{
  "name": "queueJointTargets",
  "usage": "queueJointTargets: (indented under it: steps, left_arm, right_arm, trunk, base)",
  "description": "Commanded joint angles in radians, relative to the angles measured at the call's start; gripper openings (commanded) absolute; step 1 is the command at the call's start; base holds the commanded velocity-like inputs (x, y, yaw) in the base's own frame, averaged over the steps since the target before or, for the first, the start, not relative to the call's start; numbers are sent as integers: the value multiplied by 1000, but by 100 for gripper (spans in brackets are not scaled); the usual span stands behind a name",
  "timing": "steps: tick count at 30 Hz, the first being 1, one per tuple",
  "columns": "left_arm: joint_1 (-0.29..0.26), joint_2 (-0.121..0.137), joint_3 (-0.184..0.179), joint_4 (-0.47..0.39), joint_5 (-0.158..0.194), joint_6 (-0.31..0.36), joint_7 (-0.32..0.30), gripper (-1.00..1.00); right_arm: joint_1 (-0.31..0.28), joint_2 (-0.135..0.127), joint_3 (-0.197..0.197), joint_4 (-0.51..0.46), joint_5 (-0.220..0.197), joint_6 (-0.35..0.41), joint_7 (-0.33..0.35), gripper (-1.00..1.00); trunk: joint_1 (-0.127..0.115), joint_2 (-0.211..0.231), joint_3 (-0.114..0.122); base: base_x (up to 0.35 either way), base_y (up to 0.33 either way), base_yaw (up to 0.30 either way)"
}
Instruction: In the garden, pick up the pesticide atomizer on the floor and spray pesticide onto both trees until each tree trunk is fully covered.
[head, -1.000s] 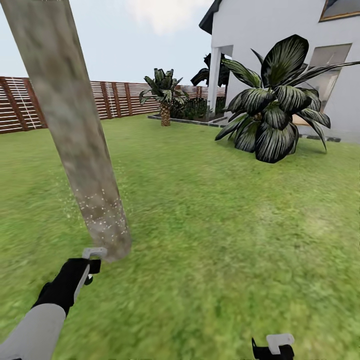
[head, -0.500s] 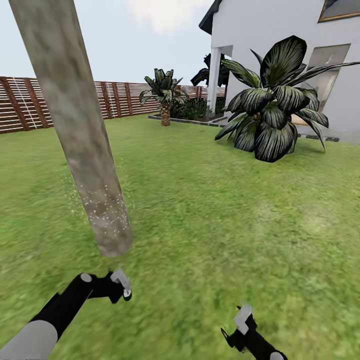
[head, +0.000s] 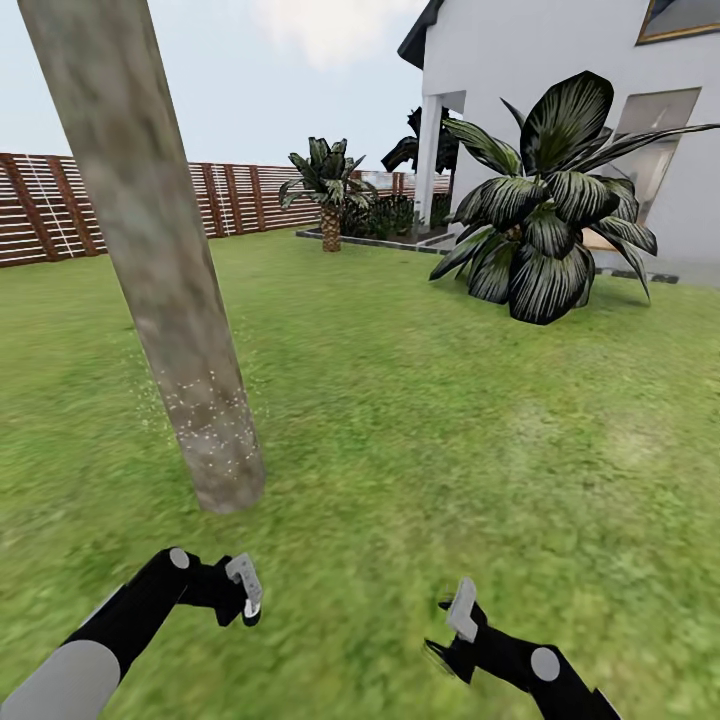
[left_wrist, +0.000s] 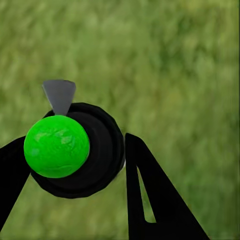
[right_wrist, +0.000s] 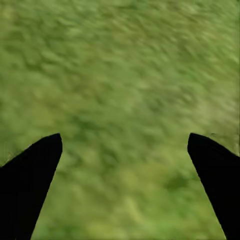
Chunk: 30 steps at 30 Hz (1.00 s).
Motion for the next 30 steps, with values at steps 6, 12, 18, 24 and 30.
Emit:
queueJointTargets:
  steps: [6,12,18,24,30]
  left_arm:
    - [2,-22,-109,1,-1,10,0,-100]
    - [3,-69,-119,23,-33,12,0,-100]
    - [3,-138,-118,31,-144,12,-1,-100]
    - [3,-184,-187,43,-162,14,0,-100]
    - [-5,-217,-202,42,-165,15,0,-100]
  right_arm:
    - [-9,17,88,-33,-2,1,35,-100]
    - [-24,82,109,-79,-2,1,118,-100]
    - [-36,114,109,-88,-2,1,126,-100]
    - [-37,117,110,-88,-3,1,126,-100]
    - [-38,122,111,-89,-3,1,127,-100]
  trunk:
    - [0,0,0]
    - [0,0,0]
    - [0,0,0]
    - [0,0,0]
    - [0,0,0]
  base:
    - [0,0,0]
    - [0,0,0]
    - [0,0,0]
    - [0,0,0]
    - [0,0,0]
